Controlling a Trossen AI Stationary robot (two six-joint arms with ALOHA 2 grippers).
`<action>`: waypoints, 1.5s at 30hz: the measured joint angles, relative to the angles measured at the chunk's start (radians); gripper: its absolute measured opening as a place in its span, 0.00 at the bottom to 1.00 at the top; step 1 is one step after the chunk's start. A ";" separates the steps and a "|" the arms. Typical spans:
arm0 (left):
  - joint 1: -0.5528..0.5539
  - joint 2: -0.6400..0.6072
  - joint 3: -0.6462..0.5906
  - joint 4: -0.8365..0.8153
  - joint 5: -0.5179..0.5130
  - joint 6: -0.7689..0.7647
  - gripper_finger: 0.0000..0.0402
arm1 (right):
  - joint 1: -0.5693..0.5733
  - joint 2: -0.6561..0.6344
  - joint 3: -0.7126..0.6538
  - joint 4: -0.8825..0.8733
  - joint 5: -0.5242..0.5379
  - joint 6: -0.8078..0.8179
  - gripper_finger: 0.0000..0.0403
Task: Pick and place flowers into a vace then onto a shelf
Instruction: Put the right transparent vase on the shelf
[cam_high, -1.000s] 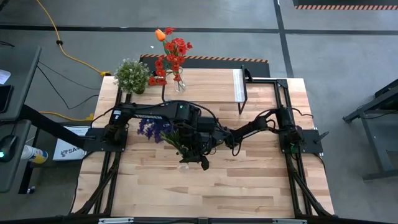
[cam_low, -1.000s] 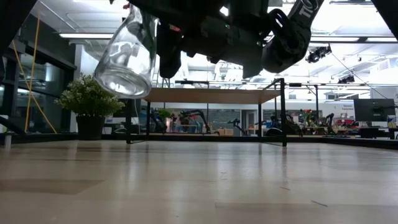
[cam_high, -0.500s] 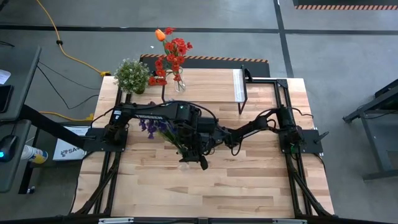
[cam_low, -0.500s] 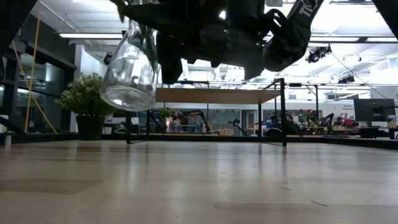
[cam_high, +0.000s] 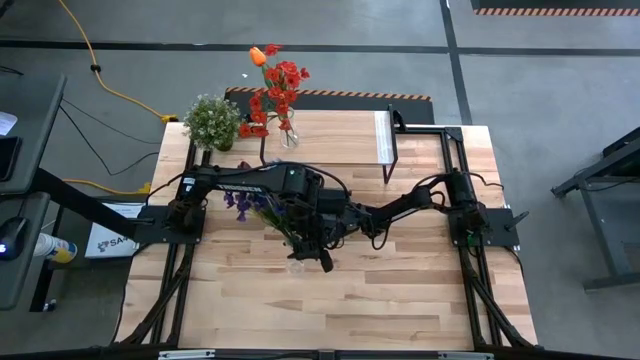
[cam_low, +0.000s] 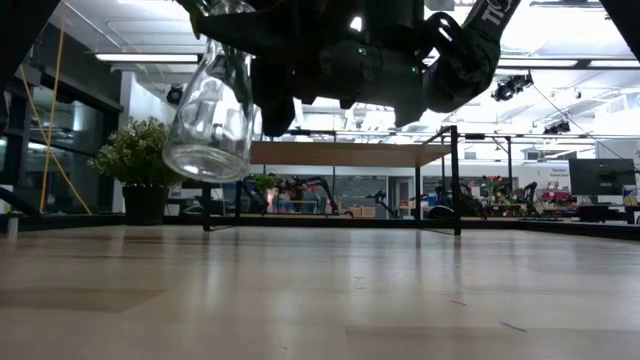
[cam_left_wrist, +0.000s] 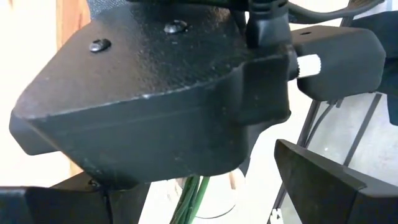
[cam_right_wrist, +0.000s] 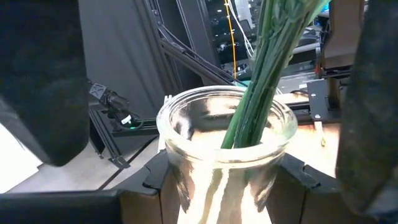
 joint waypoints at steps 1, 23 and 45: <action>0.000 0.000 0.000 0.000 -0.002 0.000 0.90 | 0.000 0.000 0.000 -0.004 0.002 -0.003 0.41; 0.011 -0.002 0.009 0.026 -0.062 0.045 0.90 | -0.024 0.009 -0.003 -0.106 0.008 -0.035 0.41; 0.007 -0.053 0.005 0.015 -0.092 0.019 0.90 | -0.065 0.002 0.001 -0.111 -0.008 -0.048 0.41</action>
